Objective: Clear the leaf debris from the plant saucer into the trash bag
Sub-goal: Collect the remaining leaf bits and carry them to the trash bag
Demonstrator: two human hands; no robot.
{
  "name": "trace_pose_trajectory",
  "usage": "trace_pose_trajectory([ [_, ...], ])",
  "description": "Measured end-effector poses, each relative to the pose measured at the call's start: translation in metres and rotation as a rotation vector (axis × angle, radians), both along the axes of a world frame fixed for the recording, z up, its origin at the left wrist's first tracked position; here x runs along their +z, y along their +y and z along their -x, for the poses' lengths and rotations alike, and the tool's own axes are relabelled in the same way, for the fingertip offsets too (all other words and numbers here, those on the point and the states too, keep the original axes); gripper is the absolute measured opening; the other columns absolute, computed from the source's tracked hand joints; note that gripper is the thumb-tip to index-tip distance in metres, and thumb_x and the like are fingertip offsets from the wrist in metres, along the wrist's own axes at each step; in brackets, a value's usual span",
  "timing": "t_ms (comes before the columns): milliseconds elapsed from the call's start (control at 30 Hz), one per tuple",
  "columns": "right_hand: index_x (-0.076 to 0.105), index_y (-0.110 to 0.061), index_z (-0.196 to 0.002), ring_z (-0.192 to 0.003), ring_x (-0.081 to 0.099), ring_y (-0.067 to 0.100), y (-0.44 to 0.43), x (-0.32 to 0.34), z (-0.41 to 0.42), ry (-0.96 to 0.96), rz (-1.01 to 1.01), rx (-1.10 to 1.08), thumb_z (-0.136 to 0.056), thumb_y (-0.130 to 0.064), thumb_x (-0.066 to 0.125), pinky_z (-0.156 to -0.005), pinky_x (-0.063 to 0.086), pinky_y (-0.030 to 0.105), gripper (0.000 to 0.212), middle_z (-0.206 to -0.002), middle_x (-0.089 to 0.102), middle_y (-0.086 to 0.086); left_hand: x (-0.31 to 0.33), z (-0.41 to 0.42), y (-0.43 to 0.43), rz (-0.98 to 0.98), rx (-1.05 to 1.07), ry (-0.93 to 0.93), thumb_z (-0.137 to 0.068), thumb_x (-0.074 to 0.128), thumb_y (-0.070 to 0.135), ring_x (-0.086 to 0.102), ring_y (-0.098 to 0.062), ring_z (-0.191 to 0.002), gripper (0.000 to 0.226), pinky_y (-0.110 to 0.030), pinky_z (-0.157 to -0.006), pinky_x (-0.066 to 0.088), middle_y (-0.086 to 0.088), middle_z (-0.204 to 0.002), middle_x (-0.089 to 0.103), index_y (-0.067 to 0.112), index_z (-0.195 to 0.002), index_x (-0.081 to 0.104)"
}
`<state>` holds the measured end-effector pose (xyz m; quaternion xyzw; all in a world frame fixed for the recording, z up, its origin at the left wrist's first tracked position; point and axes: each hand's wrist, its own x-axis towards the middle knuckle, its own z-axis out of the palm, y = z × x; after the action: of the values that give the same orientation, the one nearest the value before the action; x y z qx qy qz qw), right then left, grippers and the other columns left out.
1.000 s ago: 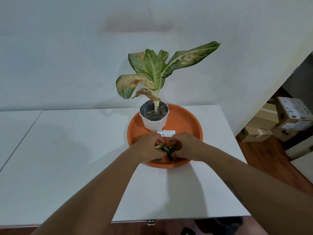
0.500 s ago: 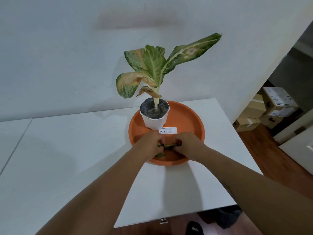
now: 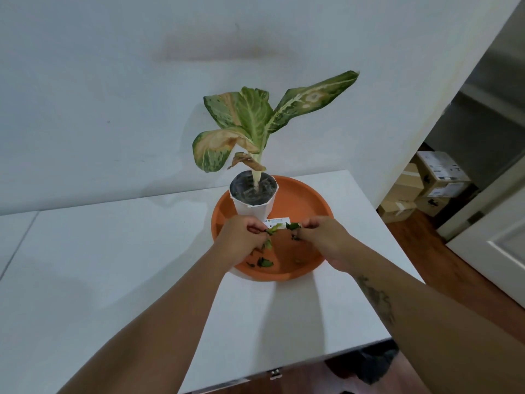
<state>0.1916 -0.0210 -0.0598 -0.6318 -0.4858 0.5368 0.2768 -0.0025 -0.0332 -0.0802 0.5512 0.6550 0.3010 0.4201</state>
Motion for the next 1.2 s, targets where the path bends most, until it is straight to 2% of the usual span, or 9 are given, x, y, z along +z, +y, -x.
trace_pose_trajectory([
  [133, 0.067, -0.002, -0.089, -0.073, 0.062, 0.017, 0.002, -0.004, -0.007, 0.269, 0.048, -0.049, -0.081, -0.005, 0.069, -0.074, 0.049, 0.025, 0.009, -0.079, 0.068, 0.01, 0.001, -0.01, -0.003, 0.027, 0.094, -0.167, -0.082, 0.075, 0.01, 0.07, -0.008, -0.068, 0.016, -0.019, -0.068, 0.055, 0.0, -0.082, 0.075, 0.013, -0.097, 0.075],
  [267, 0.066, 0.0, -0.086, -0.071, 0.063, 0.014, 0.007, 0.002, -0.017, 0.467, 0.045, -0.052, -0.084, 0.002, 0.064, -0.074, 0.055, 0.02, 0.003, -0.079, 0.067, 0.009, 0.005, -0.026, -0.005, 0.034, 0.189, -0.281, -0.081, 0.075, 0.011, 0.068, -0.003, -0.06, 0.018, -0.015, -0.059, 0.05, -0.001, -0.08, 0.074, 0.01, -0.099, 0.074],
  [400, 0.066, -0.002, -0.086, -0.07, 0.066, 0.01, 0.015, 0.004, -0.038, 0.601, 0.059, -0.047, -0.085, 0.003, 0.064, -0.068, 0.056, 0.015, 0.006, -0.083, 0.068, 0.009, 0.007, -0.048, -0.004, 0.006, 0.266, -0.344, -0.078, 0.079, 0.013, 0.073, -0.014, -0.072, 0.021, -0.028, -0.073, 0.057, -0.007, -0.091, 0.077, 0.011, -0.099, 0.074],
  [500, 0.064, 0.003, -0.093, -0.074, 0.069, 0.01, 0.023, 0.002, -0.063, 0.692, 0.084, -0.025, -0.086, 0.003, 0.063, -0.068, 0.056, 0.015, 0.008, -0.089, 0.069, 0.01, 0.009, -0.08, -0.003, -0.042, 0.328, -0.356, -0.08, 0.077, 0.013, 0.069, -0.011, -0.066, 0.021, -0.024, -0.064, 0.052, -0.007, -0.088, 0.076, 0.011, -0.1, 0.073],
  [600, 0.062, 0.009, -0.101, -0.081, 0.069, 0.014, 0.031, -0.001, -0.087, 0.737, 0.097, 0.024, -0.086, 0.005, 0.061, -0.07, 0.057, 0.016, 0.016, -0.096, 0.069, 0.015, 0.009, -0.114, -0.003, -0.084, 0.387, -0.382, -0.08, 0.077, 0.012, 0.066, -0.009, -0.06, 0.021, -0.025, -0.062, 0.05, -0.006, -0.083, 0.075, 0.009, -0.1, 0.073],
  [700, 0.064, 0.005, -0.091, -0.079, 0.071, 0.012, 0.032, -0.003, -0.122, 0.768, 0.106, 0.118, -0.087, 0.006, 0.059, -0.071, 0.057, 0.016, 0.007, -0.09, 0.071, 0.012, 0.007, -0.154, -0.01, -0.113, 0.472, -0.471, -0.083, 0.074, 0.009, 0.066, -0.016, -0.065, 0.018, -0.032, -0.068, 0.056, -0.012, -0.086, 0.074, 0.004, -0.1, 0.072],
  [867, 0.064, 0.004, -0.089, -0.083, 0.066, 0.015, 0.034, -0.005, -0.198, 0.756, 0.132, 0.196, -0.086, 0.008, 0.06, -0.07, 0.057, 0.015, 0.006, -0.093, 0.066, 0.012, -0.001, -0.238, -0.026, -0.191, 0.561, -0.54, -0.087, 0.067, 0.001, 0.063, -0.012, -0.062, 0.008, -0.021, -0.059, 0.051, -0.007, -0.076, 0.07, 0.001, -0.094, 0.07],
  [1000, 0.063, 0.006, -0.095, -0.086, 0.066, 0.015, 0.038, -0.008, -0.244, 0.743, 0.149, 0.213, -0.086, 0.007, 0.06, -0.072, 0.058, 0.016, 0.009, -0.098, 0.066, 0.014, -0.007, -0.29, -0.031, -0.222, 0.587, -0.582, -0.088, 0.065, -0.001, 0.069, -0.012, -0.074, 0.014, -0.016, -0.067, 0.054, -0.011, -0.088, 0.072, -0.005, -0.1, 0.07],
  [1200, 0.063, 0.006, -0.094, -0.085, 0.068, 0.017, 0.042, -0.02, -0.302, 0.774, 0.193, 0.148, -0.086, 0.008, 0.059, -0.07, 0.057, 0.016, 0.009, -0.094, 0.068, 0.015, -0.017, -0.356, -0.027, -0.201, 0.592, -0.65, -0.087, 0.068, 0.002, 0.07, -0.021, -0.086, 0.014, -0.027, -0.08, 0.055, -0.016, -0.096, 0.073, -0.002, -0.1, 0.072],
])
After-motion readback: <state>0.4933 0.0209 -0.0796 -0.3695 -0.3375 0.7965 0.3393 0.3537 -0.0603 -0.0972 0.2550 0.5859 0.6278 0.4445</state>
